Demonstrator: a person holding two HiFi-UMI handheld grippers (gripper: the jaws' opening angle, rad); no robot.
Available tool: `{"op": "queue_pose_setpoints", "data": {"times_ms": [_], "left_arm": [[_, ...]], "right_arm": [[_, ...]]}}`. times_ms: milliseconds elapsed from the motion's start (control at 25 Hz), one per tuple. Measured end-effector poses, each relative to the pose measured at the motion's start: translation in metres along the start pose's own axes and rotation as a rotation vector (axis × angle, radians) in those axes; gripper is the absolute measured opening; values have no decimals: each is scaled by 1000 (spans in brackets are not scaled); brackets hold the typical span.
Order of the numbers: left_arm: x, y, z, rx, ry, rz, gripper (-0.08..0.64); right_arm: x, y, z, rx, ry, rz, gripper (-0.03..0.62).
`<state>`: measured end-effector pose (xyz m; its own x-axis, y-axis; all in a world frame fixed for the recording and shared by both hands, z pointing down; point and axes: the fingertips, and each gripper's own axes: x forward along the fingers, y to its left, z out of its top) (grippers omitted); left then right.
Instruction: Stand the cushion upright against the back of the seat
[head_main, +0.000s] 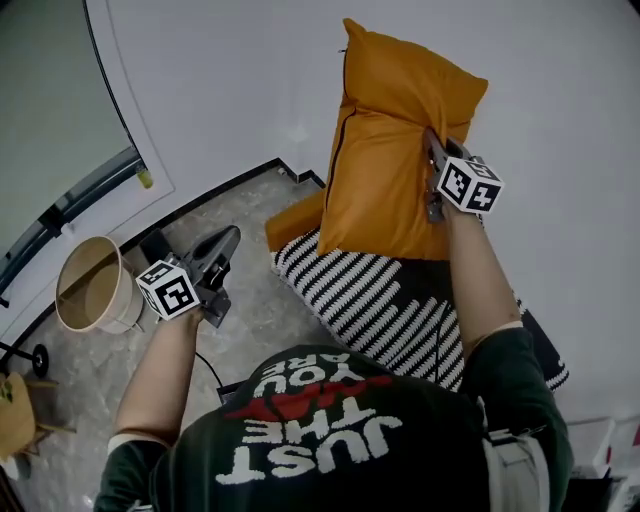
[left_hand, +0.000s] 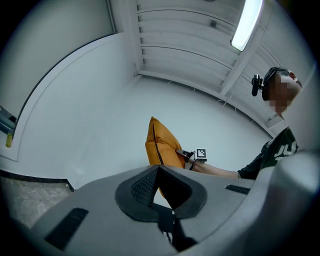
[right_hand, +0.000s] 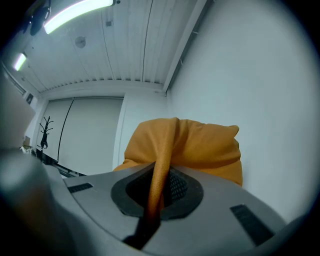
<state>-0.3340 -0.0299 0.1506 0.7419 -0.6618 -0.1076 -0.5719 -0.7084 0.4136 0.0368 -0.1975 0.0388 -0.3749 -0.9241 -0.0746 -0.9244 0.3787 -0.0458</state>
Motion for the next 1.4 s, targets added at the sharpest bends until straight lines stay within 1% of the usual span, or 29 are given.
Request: {"op": "queue_pose_setpoints", "data": {"times_ms": [160, 280, 400, 600, 640, 720, 840, 920, 1040, 1120, 1240, 1400], "left_arm": [[-5, 27, -4, -22, 9, 53, 11], [-3, 47, -16, -49, 34, 86, 11], [12, 64, -34, -70, 72, 103, 11], [56, 107, -63, -100, 105, 108, 11], [69, 118, -72, -121, 110, 111, 11], [91, 134, -96, -188, 131, 115, 11], [112, 146, -138, -285, 185, 113, 11], [125, 158, -158, -325, 212, 112, 11], [139, 176, -173, -361, 258, 129, 11], [145, 187, -184, -391, 281, 155, 11], [152, 204, -207, -439, 306, 192, 11], [156, 212, -234, -485, 342, 214, 11]], "right_arm": [[38, -7, 2, -44, -6, -17, 32], [68, -16, -6, -71, -4, -27, 32], [101, -37, -29, -68, 2, -36, 32], [172, -85, -86, -47, 19, -52, 32], [187, -96, -100, -46, 27, -54, 32], [215, -117, -135, -37, 56, -54, 32], [248, -143, -203, 1, 115, -50, 32], [271, -156, -243, 11, 150, -41, 32], [300, -163, -298, 5, 216, -27, 32], [311, -170, -339, 46, 263, -35, 32], [315, -178, -401, 136, 309, -37, 32], [312, -171, -468, 252, 352, -25, 32]]}}
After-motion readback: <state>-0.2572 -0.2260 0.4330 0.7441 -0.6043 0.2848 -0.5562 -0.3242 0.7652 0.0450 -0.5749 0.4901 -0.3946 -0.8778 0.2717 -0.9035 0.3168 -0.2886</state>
